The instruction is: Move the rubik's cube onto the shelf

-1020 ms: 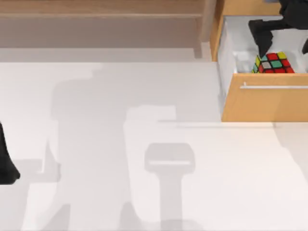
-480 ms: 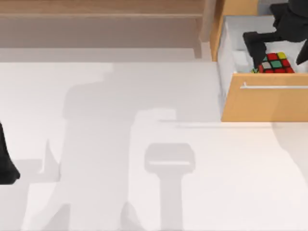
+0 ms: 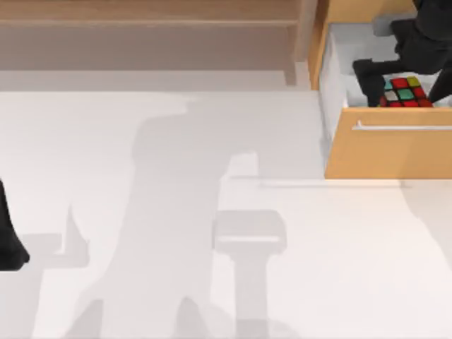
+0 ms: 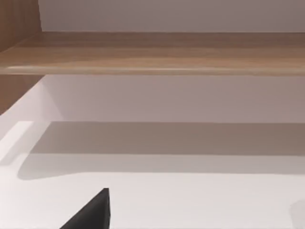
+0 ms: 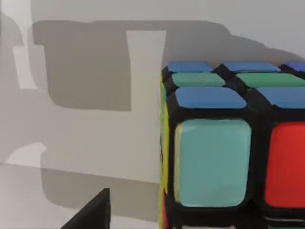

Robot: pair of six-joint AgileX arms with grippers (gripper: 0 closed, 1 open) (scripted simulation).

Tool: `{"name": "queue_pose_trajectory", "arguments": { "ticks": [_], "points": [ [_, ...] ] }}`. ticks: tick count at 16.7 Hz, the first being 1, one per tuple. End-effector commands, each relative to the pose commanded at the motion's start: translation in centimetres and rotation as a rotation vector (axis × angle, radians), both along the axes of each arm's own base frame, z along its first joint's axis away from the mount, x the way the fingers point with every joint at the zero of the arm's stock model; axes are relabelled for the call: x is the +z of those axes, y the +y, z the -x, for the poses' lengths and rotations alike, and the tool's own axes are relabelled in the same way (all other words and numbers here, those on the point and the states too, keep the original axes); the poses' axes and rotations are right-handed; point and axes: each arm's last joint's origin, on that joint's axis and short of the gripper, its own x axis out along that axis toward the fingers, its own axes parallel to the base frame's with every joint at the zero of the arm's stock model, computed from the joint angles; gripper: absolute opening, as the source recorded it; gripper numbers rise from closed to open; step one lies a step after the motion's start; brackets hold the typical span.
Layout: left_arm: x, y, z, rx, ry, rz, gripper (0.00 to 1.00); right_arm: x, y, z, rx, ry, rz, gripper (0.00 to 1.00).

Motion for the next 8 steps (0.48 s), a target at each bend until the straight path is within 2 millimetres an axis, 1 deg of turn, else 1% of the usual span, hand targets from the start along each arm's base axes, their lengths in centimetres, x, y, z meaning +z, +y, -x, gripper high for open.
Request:
{"name": "queue_pose_trajectory", "arguments": {
  "ticks": [5,8],
  "points": [
    [0.0,0.0,0.0,0.0,0.0,0.0,1.0,-0.22,0.0,-0.13,0.0,-0.001,-0.001,1.0],
    [0.0,0.0,0.0,0.0,0.0,0.0,1.0,-0.22,0.0,-0.13,0.0,-0.001,-0.001,0.77]
  ]
}}
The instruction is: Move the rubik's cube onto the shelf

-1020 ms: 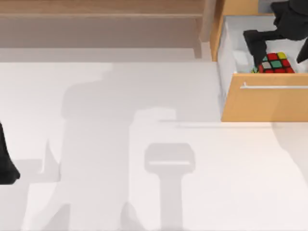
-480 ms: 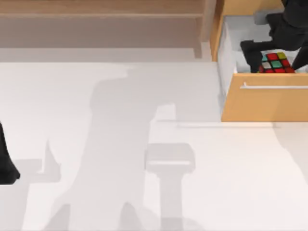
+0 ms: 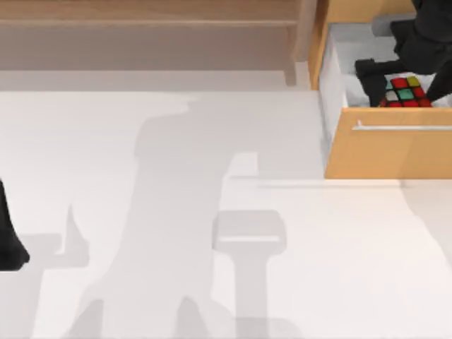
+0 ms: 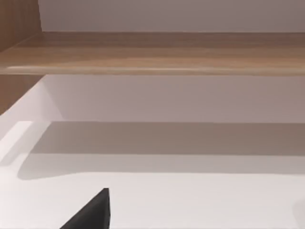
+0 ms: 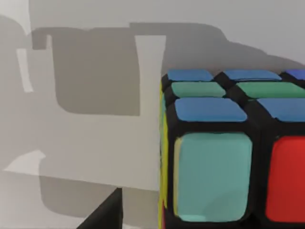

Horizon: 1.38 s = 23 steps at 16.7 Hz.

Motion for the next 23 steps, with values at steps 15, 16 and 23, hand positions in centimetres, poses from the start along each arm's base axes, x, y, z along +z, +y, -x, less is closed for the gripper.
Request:
{"name": "queue_pose_trajectory", "arguments": {
  "ticks": [15,16,23],
  "points": [
    [0.0,0.0,0.0,0.0,0.0,0.0,1.0,0.0,0.0,0.0,0.0,0.0,0.0,0.0],
    [0.0,0.0,0.0,0.0,0.0,0.0,1.0,0.0,0.0,0.0,0.0,0.0,0.0,0.0],
    [0.0,0.0,0.0,0.0,0.0,0.0,1.0,2.2,0.4,1.0,0.028,0.006,0.031,0.0]
  ]
}}
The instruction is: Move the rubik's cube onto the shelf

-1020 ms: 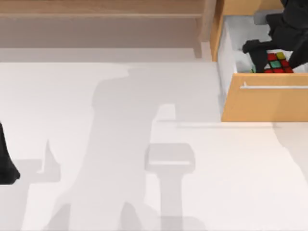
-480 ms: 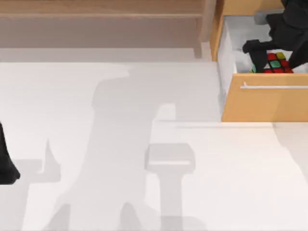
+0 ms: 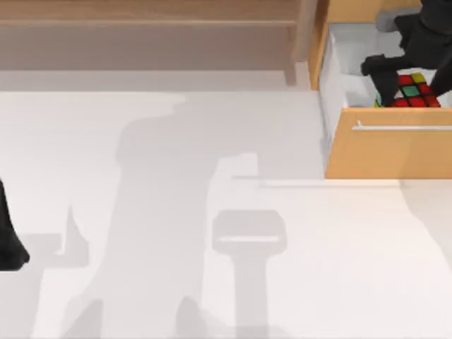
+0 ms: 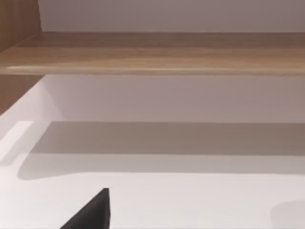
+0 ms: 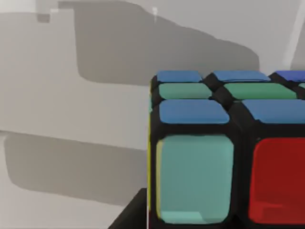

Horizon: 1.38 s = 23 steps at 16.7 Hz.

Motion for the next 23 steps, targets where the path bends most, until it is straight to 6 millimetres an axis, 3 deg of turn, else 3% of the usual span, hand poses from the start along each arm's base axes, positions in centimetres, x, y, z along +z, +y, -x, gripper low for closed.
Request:
{"name": "queue_pose_trajectory", "arguments": {
  "ticks": [6,9,11,15,17,23],
  "points": [
    [0.0,0.0,0.0,0.0,0.0,0.0,1.0,11.3,2.7,3.8,0.097,-0.187,0.022,0.0],
    [0.0,0.0,0.0,0.0,0.0,0.0,1.0,13.1,3.0,4.8,0.108,-0.206,0.015,0.0],
    [0.0,0.0,0.0,0.0,0.0,0.0,1.0,11.5,2.5,3.9,0.092,-0.163,0.012,0.0],
    [0.0,0.0,0.0,0.0,0.0,0.0,1.0,4.1,0.8,0.5,0.018,-0.034,-0.01,0.0],
    [0.0,0.0,0.0,0.0,0.0,0.0,1.0,1.5,0.0,-0.6,-0.017,-0.007,-0.025,0.0],
    [0.0,0.0,0.0,0.0,0.0,0.0,1.0,1.0,0.0,-0.8,-0.022,-0.003,-0.03,0.0]
  ]
}}
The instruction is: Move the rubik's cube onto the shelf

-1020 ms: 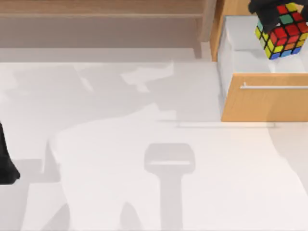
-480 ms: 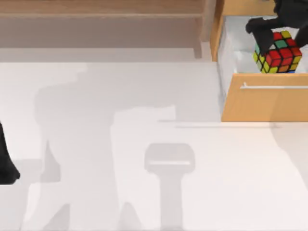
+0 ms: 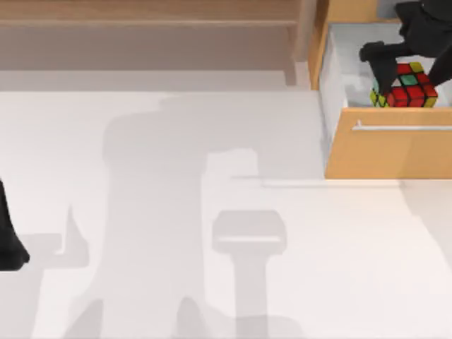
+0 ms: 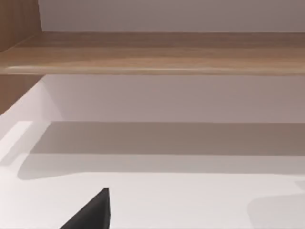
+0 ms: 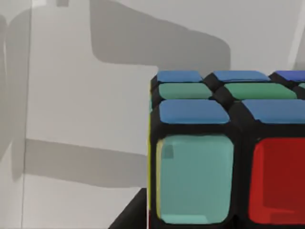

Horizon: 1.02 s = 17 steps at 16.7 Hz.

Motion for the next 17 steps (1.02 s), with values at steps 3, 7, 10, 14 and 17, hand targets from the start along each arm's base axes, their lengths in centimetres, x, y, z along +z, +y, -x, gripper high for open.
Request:
{"name": "queue_pose_trajectory", "arguments": {
  "ticks": [3,7,10,14,17],
  "points": [
    [0.0,0.0,0.0,0.0,0.0,0.0,1.0,1.6,0.2,0.7,-0.003,-0.008,-0.008,0.0],
    [0.0,0.0,0.0,0.0,0.0,0.0,1.0,6.7,2.7,2.9,0.032,-0.106,-0.047,0.0],
    [0.0,0.0,0.0,0.0,0.0,0.0,1.0,10.2,6.9,5.0,0.111,-0.225,-0.096,0.0],
    [0.0,0.0,0.0,0.0,0.0,0.0,1.0,12.8,13.6,7.3,0.235,-0.435,-0.176,0.0],
    [0.0,0.0,0.0,0.0,0.0,0.0,1.0,13.3,18.0,7.8,0.293,-0.641,-0.233,0.0]
  ]
}}
